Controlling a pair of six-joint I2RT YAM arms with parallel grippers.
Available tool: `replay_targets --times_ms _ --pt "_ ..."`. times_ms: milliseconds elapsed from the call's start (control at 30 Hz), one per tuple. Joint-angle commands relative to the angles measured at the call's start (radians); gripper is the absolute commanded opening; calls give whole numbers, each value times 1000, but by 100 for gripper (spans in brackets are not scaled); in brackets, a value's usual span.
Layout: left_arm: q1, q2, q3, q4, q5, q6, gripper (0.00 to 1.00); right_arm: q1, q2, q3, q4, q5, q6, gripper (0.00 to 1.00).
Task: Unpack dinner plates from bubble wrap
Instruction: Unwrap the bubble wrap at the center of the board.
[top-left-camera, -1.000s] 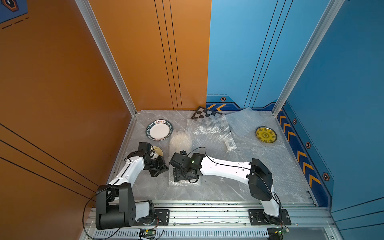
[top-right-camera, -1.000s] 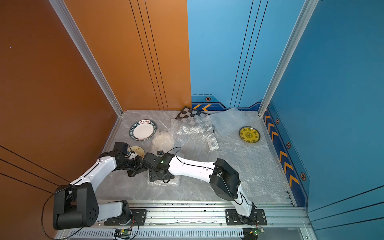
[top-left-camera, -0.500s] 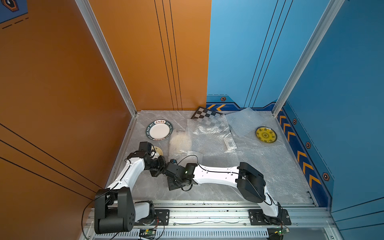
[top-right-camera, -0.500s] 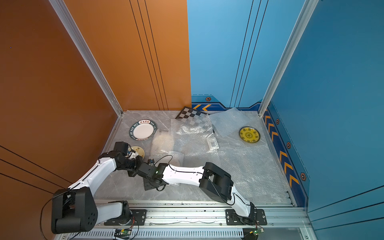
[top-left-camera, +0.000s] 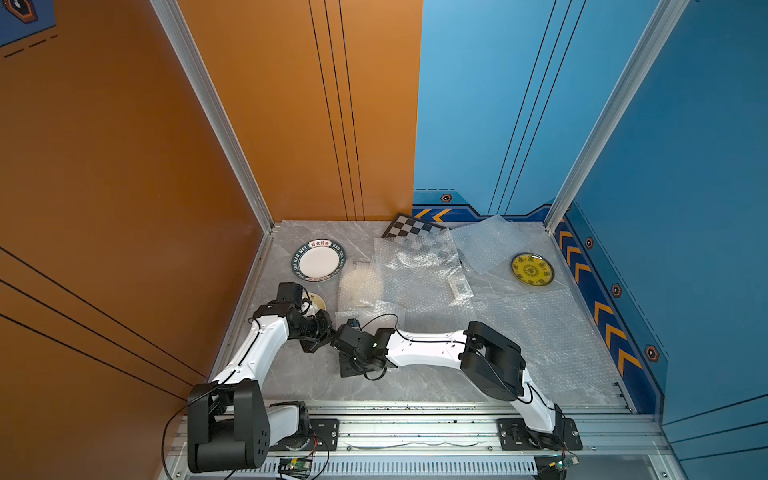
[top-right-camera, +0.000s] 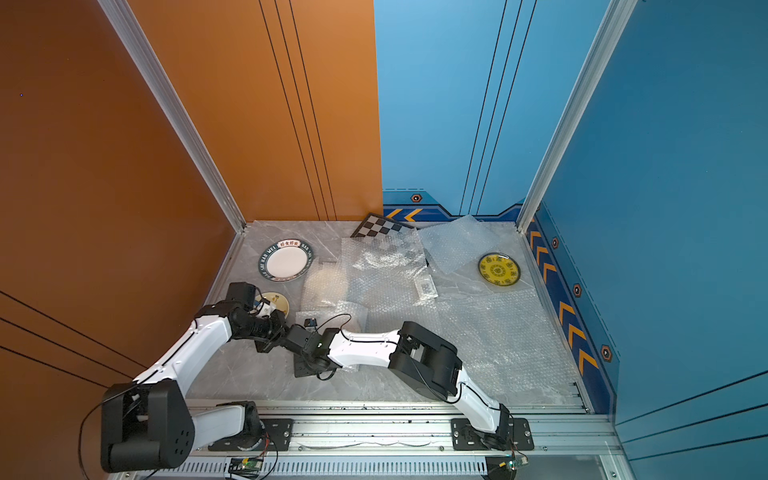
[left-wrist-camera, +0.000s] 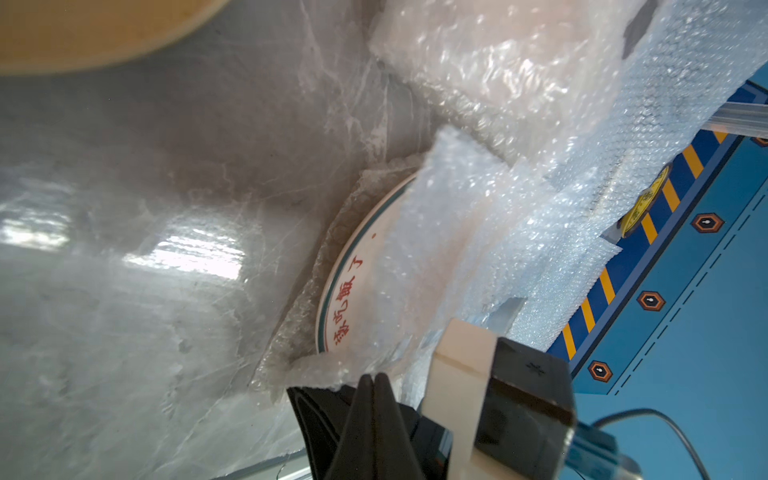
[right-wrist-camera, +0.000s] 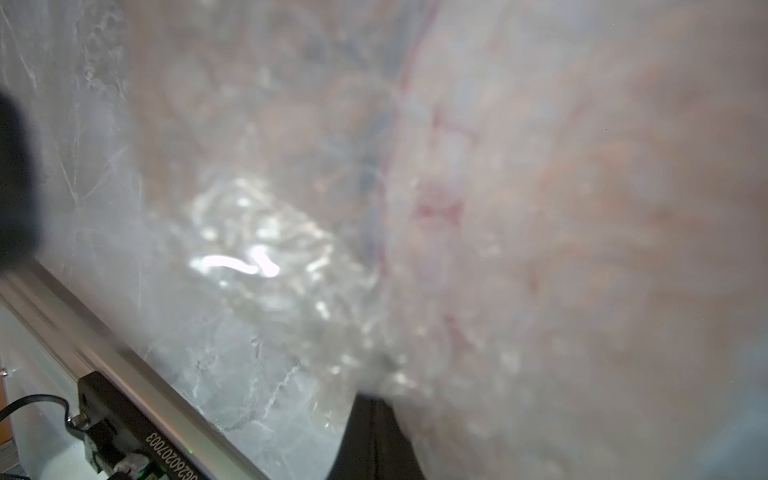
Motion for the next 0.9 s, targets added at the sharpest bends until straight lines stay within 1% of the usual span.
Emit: replay_targets --times_ms 0,133,267,367,467,600,733,800,833,867 --pt "-16 -25 55 -11 21 -37 0 11 22 -30 -31 -24 17 0" --pt "-32 -28 95 -11 25 -66 0 23 32 -36 -31 -34 18 0" --pt "-51 -29 120 1 35 -97 0 29 10 -53 -30 -31 3 0" --pt "-77 -31 138 26 50 -130 0 30 -7 -69 -29 -29 -8 0" --pt "-120 -25 164 52 42 -168 0 39 -30 -77 -25 -14 -32 0" --pt "-194 -27 187 86 -4 -210 0 79 -115 -89 38 61 -122 0" --pt "-240 -38 187 113 -29 -244 0 97 -270 -138 96 120 -156 1" --pt "-252 -43 194 117 -36 -254 0 98 -342 -180 112 132 -146 4" --pt "-260 -41 202 118 -40 -256 0 99 -384 -212 126 135 -136 8" --pt "-267 -40 211 117 -44 -257 0 99 -425 -250 148 136 -122 14"
